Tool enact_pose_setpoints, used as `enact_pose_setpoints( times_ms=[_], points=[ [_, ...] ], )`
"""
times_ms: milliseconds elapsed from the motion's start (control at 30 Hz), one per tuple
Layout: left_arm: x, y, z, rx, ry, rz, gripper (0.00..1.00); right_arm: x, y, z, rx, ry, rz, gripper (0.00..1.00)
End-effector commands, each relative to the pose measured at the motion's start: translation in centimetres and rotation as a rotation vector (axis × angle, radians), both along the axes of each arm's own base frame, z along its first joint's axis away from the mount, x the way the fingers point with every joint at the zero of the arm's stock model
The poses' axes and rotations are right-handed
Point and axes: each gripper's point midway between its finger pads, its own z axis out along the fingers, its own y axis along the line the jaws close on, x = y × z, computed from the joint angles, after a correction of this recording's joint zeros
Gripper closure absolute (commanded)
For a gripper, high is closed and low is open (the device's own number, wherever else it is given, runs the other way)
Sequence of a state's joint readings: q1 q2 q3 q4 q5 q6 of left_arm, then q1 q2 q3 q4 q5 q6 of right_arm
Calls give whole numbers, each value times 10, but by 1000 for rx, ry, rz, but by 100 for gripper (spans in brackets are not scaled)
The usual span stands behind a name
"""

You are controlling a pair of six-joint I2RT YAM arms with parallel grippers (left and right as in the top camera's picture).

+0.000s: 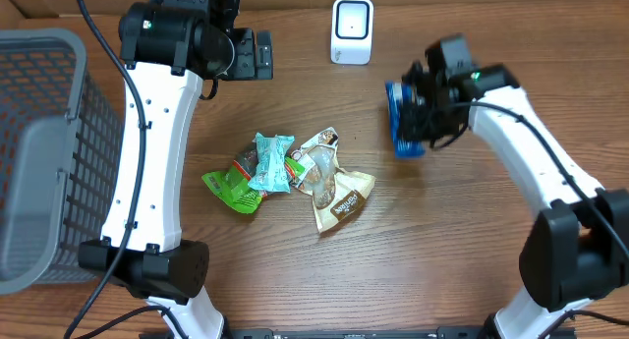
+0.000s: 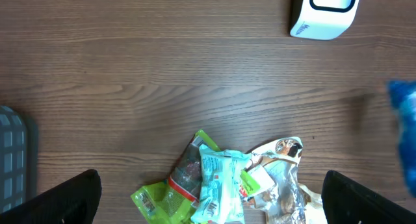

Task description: Scan the item barcode

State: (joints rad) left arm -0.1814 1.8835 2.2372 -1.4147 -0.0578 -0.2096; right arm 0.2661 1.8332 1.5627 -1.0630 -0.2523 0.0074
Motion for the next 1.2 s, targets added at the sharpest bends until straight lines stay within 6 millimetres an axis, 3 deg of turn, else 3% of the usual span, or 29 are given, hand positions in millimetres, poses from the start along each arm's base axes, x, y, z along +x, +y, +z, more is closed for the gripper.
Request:
enact_pose_setpoints(
  times_ms=[0,167,433,633,733,1000,1167],
  points=[
    [3,3,-4,12,6,9,0,11,6,61,-38,-181,80,96],
    [3,3,-4,12,6,10,0,8,12,102,-83,-299,132,96],
    [3,3,-4,12,6,10,0,-18,16,166,-206,-529,185,96],
    [3,3,-4,12,6,9,0,-39,23,209,-201,-672,210,96],
    [3,3,-4,12,6,10,0,-43,25,218,-187,-702,209,96],
    [3,3,-4,12,7,10,0,-42,25,219,-183,-706,205,96],
    [3,3,-4,12,6,10,0,-32,30,220,-118,-695,101,96]
  ],
)
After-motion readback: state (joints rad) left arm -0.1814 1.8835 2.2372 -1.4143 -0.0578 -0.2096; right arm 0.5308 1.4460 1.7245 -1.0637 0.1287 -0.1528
